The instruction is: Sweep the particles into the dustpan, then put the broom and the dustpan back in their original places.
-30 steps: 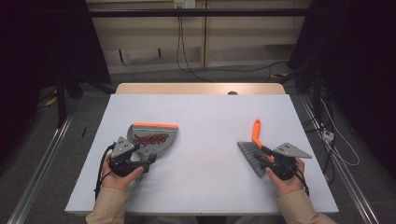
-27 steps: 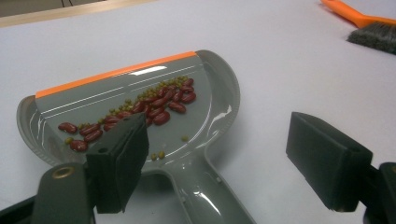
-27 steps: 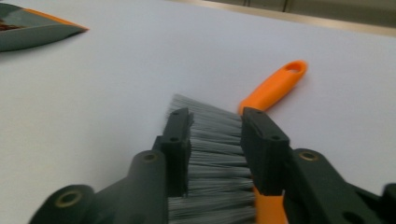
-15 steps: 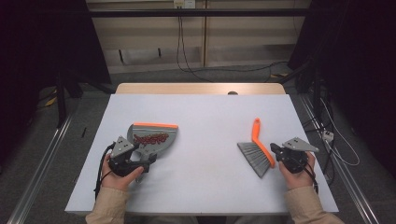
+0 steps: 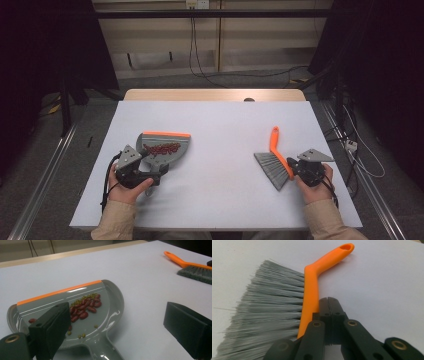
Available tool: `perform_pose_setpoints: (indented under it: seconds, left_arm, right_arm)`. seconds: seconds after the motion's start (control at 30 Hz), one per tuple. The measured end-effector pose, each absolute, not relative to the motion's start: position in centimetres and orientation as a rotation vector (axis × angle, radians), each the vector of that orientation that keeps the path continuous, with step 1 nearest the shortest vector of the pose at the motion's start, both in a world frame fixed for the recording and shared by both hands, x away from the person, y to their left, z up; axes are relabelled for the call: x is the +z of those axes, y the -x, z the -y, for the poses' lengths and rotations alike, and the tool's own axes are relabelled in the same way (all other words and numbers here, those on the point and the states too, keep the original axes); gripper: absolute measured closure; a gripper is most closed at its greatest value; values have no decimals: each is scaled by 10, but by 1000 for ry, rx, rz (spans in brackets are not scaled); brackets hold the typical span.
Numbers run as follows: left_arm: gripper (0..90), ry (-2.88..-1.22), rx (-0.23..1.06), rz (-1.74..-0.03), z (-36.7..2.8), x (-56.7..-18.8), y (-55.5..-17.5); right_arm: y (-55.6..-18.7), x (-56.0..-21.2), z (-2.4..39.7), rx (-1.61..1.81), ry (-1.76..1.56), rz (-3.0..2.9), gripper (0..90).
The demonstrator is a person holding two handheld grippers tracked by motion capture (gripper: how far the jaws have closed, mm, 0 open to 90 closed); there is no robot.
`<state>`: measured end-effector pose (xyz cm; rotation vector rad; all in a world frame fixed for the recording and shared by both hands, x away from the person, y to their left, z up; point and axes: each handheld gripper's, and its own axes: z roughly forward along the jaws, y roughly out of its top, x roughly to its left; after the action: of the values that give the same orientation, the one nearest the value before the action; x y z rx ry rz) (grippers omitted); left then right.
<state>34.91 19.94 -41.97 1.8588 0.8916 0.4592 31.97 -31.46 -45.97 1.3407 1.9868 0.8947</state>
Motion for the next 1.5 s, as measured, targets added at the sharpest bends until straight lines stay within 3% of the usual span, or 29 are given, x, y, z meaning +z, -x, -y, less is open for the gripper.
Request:
perform_pose_setpoints:
  seconds: [0.43, 0.7, 0.93, 1.23, 1.5]
  left_arm:
    - [75, -1865, 473, -906, -207, -422, -347]
    - [75, -1841, 464, -902, -206, -421, -347]
    - [75, -1832, 460, -895, -206, -421, -346]
    - [75, -1825, 463, -885, -209, -418, -344]
    - [67, -1811, 437, -871, -213, -420, -344]
  right_arm:
    - [-316, -456, 308, 1015, -1348, -1979, 900]
    - [-312, -448, 310, 1223, -1360, -1898, 699]
    - [-311, -444, 305, 1355, -1366, -1862, 416]
    - [-311, -442, 299, 1392, -1333, -1870, 273]
    - [-312, -439, 296, 1418, -1301, -1878, 213]
